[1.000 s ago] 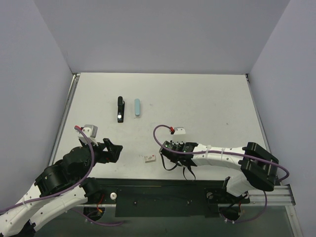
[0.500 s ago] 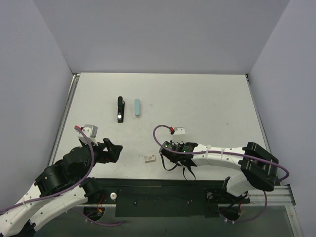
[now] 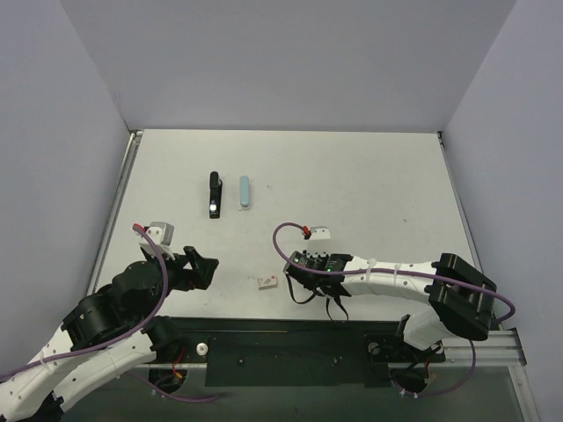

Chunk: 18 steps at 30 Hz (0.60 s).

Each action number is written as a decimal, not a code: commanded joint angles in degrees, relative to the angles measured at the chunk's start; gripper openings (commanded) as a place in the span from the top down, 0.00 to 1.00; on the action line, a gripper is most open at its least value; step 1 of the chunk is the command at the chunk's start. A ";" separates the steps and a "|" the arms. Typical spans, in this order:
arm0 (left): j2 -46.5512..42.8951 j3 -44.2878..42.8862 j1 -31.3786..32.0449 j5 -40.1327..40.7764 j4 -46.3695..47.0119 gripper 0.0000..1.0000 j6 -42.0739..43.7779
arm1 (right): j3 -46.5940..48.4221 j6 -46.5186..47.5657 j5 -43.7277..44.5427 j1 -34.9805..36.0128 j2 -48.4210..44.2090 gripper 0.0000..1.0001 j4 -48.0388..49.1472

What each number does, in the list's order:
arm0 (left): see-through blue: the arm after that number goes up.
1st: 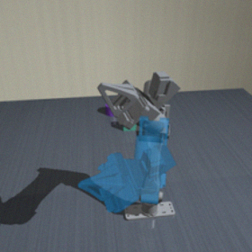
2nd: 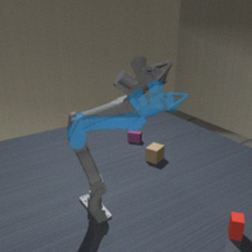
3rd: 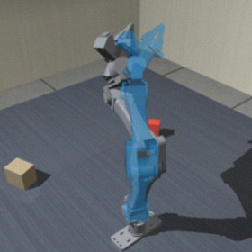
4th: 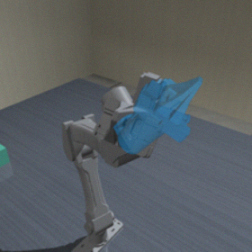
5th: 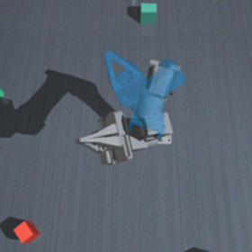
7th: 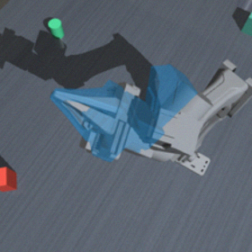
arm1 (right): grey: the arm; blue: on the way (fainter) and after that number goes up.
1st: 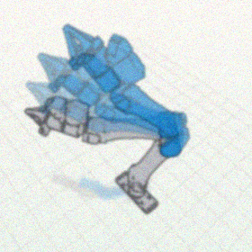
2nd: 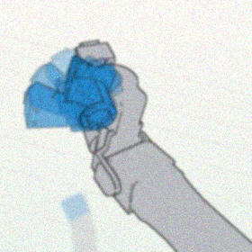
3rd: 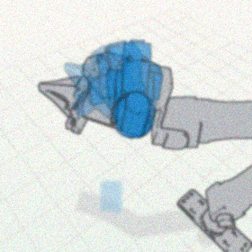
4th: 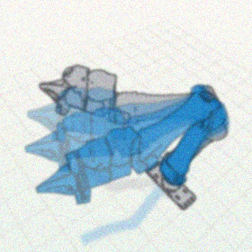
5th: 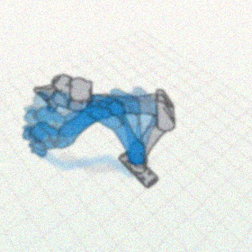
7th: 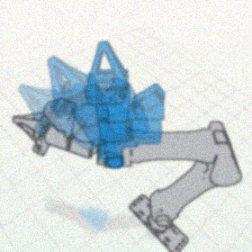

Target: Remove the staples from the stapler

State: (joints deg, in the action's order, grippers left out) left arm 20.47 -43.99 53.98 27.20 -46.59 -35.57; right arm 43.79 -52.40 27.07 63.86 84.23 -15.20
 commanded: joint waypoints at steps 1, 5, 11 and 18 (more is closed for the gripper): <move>0.01 -1.10 0.25 0.05 0.09 0.08 -0.11 | -0.46 -0.33 2.46 0.48 -0.11 0.85 -1.50; 0.01 -1.10 0.25 0.13 0.18 0.08 -0.02 | -0.46 -0.33 2.46 0.48 -0.03 0.83 -1.50; 0.19 -1.01 0.25 0.05 0.18 0.08 -0.02 | -0.46 -0.42 2.55 0.48 -0.11 0.78 -1.76; 0.27 -1.10 0.25 -0.04 0.09 0.08 0.06 | -0.28 -0.07 2.72 0.48 -0.64 0.75 -1.94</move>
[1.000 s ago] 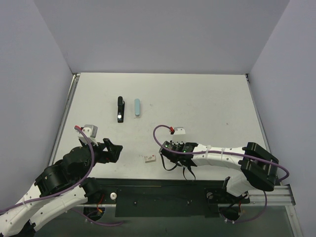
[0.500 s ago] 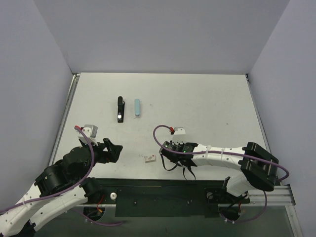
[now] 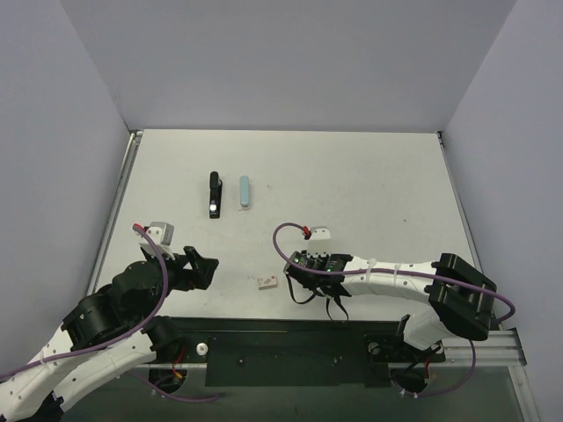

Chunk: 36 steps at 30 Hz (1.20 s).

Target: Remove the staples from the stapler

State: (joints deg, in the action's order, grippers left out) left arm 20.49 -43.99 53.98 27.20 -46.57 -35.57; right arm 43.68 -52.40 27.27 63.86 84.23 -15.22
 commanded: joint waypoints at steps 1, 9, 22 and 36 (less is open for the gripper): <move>0.43 -1.10 0.25 0.04 0.16 0.08 -0.02 | -0.18 -0.07 2.53 0.48 -1.16 0.75 -2.00; 3.15 -1.19 0.25 -0.13 0.16 0.08 -0.02 | -1.40 -0.95 3.93 0.48 -6.61 0.70 -4.20; 11.85 2.85 0.25 -2.33 3.58 0.33 -4.68 | -7.20 -6.57 3.94 0.04 -13.82 0.67 -6.92; 22.04 9.61 0.16 -0.83 12.55 1.00 -8.46 | -8.26 -11.23 3.41 -1.10 -11.37 0.69 -6.66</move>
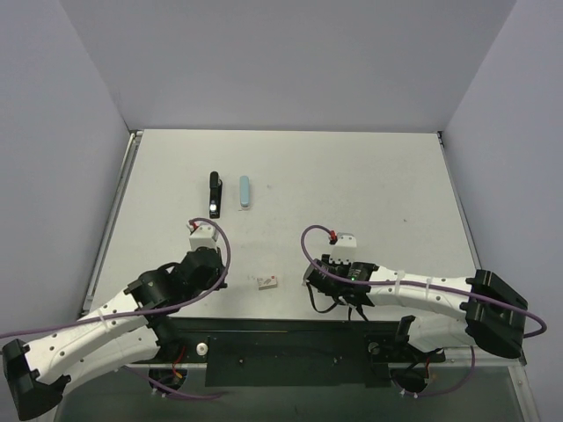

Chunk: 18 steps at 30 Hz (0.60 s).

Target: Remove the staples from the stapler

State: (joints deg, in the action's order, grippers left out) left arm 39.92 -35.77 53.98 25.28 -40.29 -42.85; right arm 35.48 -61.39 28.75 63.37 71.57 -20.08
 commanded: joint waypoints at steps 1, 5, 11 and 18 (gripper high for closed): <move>3.92 1.58 0.16 1.26 7.24 1.00 -1.18 | -0.15 -2.25 1.83 -0.62 1.38 0.70 -1.46; 7.88 3.16 0.08 1.36 10.58 1.00 -1.10 | 0.11 -2.07 1.31 -0.80 2.34 0.70 -0.23; 13.42 3.95 -0.45 0.21 15.24 1.00 -0.22 | 0.99 -1.90 0.69 -0.88 4.10 0.70 1.53; 16.15 5.45 -3.26 -2.59 19.46 1.00 1.54 | 2.66 -1.46 -0.01 -0.97 6.74 0.71 2.41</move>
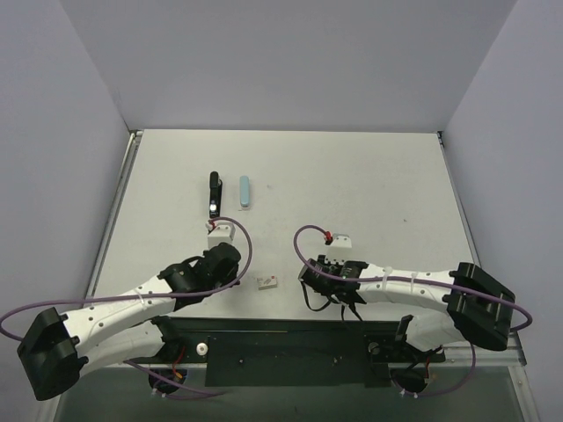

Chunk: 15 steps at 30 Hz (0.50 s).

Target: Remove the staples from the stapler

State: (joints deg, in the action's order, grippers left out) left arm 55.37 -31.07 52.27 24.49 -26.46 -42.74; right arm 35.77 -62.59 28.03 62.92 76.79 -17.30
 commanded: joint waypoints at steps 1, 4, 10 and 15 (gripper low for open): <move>0.96 1.01 -2.08 -2.08 5.89 1.00 1.69 | 2.46 -0.25 0.62 -0.51 1.60 0.71 -0.19; 1.31 1.63 -3.14 -3.30 7.29 1.00 2.22 | 2.81 -0.08 0.80 -0.60 2.04 0.71 -0.10; 2.02 2.77 -4.37 -4.89 9.23 1.00 2.84 | 3.43 0.27 0.45 -0.86 3.10 0.73 -0.01; 2.28 3.38 -4.81 -5.33 9.84 1.00 3.01 | 3.43 0.01 0.27 -0.95 3.80 0.75 0.33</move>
State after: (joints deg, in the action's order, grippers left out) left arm 57.58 -27.94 47.90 20.14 -20.21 -40.66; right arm 37.63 -62.52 27.57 62.28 79.99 -16.14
